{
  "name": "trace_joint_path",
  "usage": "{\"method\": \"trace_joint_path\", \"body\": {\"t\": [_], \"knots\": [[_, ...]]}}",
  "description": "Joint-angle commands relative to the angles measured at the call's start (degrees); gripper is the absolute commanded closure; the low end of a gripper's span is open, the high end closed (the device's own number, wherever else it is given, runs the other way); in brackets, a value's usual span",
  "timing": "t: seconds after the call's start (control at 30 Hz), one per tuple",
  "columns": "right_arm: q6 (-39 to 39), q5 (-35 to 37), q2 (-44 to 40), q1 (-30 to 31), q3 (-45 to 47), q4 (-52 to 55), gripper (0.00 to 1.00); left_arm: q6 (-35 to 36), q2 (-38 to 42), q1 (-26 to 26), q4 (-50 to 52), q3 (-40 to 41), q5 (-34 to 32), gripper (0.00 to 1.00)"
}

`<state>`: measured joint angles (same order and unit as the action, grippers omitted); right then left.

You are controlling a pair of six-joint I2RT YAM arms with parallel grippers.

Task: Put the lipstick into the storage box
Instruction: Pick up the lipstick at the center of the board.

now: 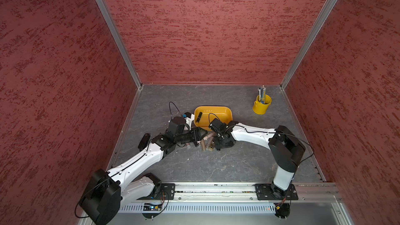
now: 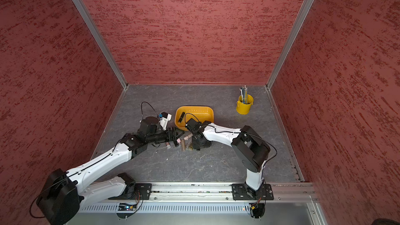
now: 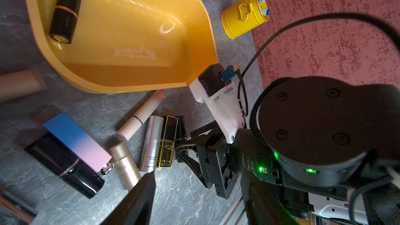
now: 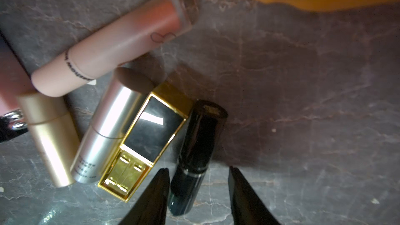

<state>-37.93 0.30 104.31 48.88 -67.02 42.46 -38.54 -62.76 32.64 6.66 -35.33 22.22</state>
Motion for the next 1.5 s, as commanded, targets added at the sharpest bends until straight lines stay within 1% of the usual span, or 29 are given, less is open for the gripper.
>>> {"method": "trace_joint_path", "body": {"t": [0.0, 0.13, 0.27, 0.5, 0.57, 0.67, 0.93, 1.07, 1.23, 1.33, 1.47], "knots": [[-0.5, 1.9, 1.4, 0.7, -1.1, 1.3, 0.53, 1.0, 0.6, -0.4, 0.1, 0.9, 0.2, 0.33], [-0.4, 2.2, 2.0, 1.1, -1.1, 1.4, 0.54, 0.9, 1.0, -0.5, 0.4, 1.0, -0.1, 0.33], [-0.4, 2.4, 2.3, 1.2, -0.9, 1.4, 0.58, 0.9, 1.5, -0.5, 0.5, 1.3, -0.4, 0.33], [-0.4, 3.4, 1.6, 1.3, -0.8, 1.7, 0.74, 0.7, 1.8, -0.7, 0.6, 1.3, -0.6, 0.33], [-0.3, 3.6, 1.0, 1.3, -0.8, 2.1, 0.76, 0.7, 1.8, -0.7, 0.5, 1.3, -0.6, 0.33], [-0.3, 3.9, -0.7, 1.4, -0.2, 2.2, 0.80, 0.3, 1.9, -0.7, 0.4, 1.2, -0.6, 0.33], [1.0, 2.6, -9.7, 0.7, 3.1, 0.6, 0.81, -1.4, 2.0, -1.1, -2.3, 1.0, 1.1, 0.32], [3.9, -2.7, -16.5, -1.7, 5.7, -2.7, 0.81, -3.5, 1.6, -1.4, -6.9, 1.2, 4.3, 0.31], [9.1, -14.3, -27.3, -6.4, 7.5, -8.2, 0.80, -8.5, -1.4, -2.1, -18.8, 0.8, 11.7, 0.28], [11.2, -22.6, -31.1, -8.8, 7.3, -11.1, 0.80, -12.3, -4.7, -2.2, -26.8, -0.3, 16.2, 0.28], [10.9, -31.3, -33.1, -11.1, 7.0, -15.0, 0.80, -17.6, -8.9, -2.1, -38.7, -2.0, 20.7, 0.27]]}}
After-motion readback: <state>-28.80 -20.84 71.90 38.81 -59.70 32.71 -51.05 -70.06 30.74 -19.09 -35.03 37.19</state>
